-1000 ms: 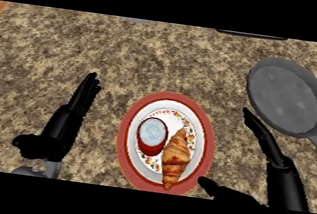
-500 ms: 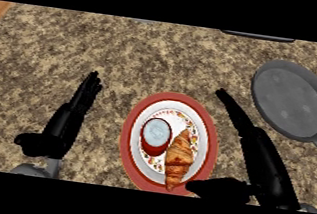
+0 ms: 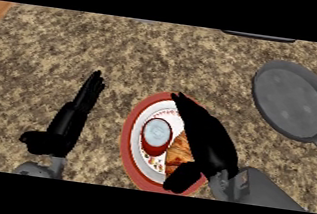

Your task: Pick the can from the plate and place it in the pan

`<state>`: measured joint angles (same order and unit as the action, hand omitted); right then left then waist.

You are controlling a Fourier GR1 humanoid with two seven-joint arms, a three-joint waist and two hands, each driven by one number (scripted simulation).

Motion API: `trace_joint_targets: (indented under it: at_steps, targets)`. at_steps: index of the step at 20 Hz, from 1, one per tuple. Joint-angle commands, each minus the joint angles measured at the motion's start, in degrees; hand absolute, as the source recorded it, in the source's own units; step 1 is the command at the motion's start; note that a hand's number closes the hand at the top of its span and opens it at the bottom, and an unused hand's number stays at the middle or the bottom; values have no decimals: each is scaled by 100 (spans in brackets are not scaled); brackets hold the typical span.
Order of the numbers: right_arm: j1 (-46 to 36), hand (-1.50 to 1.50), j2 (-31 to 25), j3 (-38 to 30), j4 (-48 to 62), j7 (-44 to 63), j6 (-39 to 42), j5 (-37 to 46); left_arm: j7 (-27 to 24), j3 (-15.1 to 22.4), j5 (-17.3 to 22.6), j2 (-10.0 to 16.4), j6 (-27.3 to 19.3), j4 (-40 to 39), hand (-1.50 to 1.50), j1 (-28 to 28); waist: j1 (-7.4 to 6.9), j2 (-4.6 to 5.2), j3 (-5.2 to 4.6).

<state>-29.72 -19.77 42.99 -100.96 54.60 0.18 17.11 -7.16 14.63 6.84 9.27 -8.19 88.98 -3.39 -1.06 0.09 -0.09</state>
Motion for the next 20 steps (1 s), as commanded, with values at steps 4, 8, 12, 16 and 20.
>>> trace_joint_targets:
  at_steps: [4,8,12,16,20]
  targets:
    - [-149,-150,981,257,1108,270,437,499,116,-178,-54,-58,24,-8,0,-106,68,-5,8]
    - [143,-150,1143,-122,720,398,815,733,305,-402,26,52,289,181,0,-88,94,-14,8]
    - [42,-150,1503,-502,1166,186,1039,1002,-128,-312,-87,-135,382,82,0,315,83,-12,8]
    - [449,-150,1675,-662,1188,-132,872,1421,-30,-446,-171,-156,427,128,0,238,90,-12,9]
    - [294,-150,1960,-894,1670,-505,822,1481,424,-478,-390,-336,199,83,0,-230,87,-8,9]
